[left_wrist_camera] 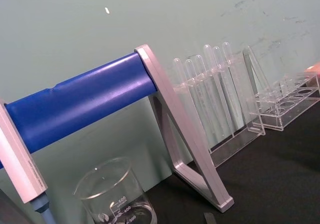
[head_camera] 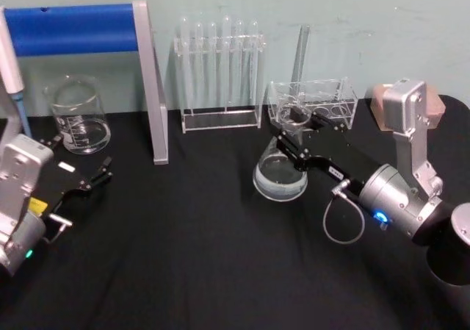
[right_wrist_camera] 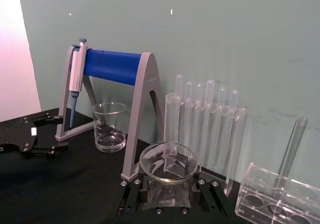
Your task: Grasp the erlenmeyer flask with one hand, shake it three times, then place it back.
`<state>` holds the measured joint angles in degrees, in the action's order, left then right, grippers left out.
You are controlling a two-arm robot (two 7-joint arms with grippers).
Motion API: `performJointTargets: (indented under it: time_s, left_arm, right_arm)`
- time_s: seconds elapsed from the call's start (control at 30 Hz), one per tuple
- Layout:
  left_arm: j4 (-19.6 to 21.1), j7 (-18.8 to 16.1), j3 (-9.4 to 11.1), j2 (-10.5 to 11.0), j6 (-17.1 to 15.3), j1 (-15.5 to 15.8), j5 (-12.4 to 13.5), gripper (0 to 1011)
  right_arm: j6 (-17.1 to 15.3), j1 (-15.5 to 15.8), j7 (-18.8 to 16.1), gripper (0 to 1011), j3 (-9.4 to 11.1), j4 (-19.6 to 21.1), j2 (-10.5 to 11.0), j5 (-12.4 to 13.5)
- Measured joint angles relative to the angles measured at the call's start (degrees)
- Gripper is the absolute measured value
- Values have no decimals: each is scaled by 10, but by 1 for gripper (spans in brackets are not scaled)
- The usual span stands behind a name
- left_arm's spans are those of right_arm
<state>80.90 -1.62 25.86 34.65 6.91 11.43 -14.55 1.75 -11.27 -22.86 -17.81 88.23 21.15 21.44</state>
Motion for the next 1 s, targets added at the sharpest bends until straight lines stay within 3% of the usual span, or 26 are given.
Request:
performJointTargets:
  time_s: [0.23, 1.0]
  left_arm:
    - [0, 0, 0, 0, 0, 0, 0, 1000]
    - [0, 0, 0, 0, 0, 0, 0, 1001]
  right_arm:
    - [15, 2, -9, 456, -7, -19, -2, 0]
    - [22, 2, -21, 453, -25, -55, -9, -3]
